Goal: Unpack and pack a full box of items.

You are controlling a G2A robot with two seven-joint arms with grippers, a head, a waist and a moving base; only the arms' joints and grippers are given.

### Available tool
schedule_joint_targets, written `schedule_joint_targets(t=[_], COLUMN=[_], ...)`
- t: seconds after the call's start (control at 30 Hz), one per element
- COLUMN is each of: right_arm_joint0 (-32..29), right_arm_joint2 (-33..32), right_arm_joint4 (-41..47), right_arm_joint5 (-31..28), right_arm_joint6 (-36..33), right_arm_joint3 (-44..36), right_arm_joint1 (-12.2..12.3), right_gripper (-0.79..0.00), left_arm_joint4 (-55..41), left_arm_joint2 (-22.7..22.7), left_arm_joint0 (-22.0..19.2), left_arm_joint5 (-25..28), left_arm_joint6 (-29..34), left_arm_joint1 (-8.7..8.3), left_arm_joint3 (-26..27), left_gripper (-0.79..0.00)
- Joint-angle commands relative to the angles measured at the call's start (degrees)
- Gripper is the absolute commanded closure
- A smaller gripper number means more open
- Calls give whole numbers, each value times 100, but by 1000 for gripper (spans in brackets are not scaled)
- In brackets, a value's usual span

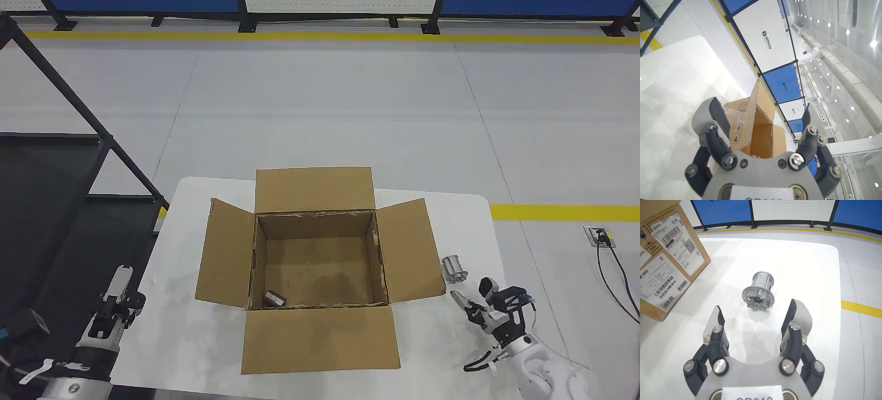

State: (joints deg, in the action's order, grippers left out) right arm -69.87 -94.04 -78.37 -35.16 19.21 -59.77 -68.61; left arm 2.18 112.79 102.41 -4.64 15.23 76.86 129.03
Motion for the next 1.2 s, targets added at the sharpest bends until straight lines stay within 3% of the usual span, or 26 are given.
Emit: schedule_joint_targets(t=[0.0, 0.23, 0.3, 0.43, 0.9, 1.17], right_arm_joint0=[-36, -195, -263, -491, -493, -799], right_arm_joint2=[7, -77, -172, -287, -256, -370], right_arm_joint4=[13, 416, 632, 1157, 1117, -110], right_arm_joint5=[35, 86, 60, -315, -303, -353], right_arm_joint6=[21, 402, 497, 645, 613, 446], right_arm_joint3=[-71, -388, -554, -1152, -1261, -3407], right_arm_joint1=[6, 15, 24, 36, 37, 159], right_gripper=[-631, -690, -785, -785, -785, -785], left_arm_joint4=[0, 0, 0, 0, 0, 427], left_arm_joint2=[0, 0, 0, 0, 0, -157], left_arm_joint0=[0, 0, 0, 0, 0, -42], left_arm_joint5=[0, 0, 0, 0, 0, 84], left_arm_joint6=[0, 0, 0, 0, 0, -251], left_arm_joint1=[0, 0, 0, 0, 0, -6], left_arm_joint3=[0, 0, 0, 0, 0, 48], left_gripper=[-785, -785, -785, -785, -785, -785])
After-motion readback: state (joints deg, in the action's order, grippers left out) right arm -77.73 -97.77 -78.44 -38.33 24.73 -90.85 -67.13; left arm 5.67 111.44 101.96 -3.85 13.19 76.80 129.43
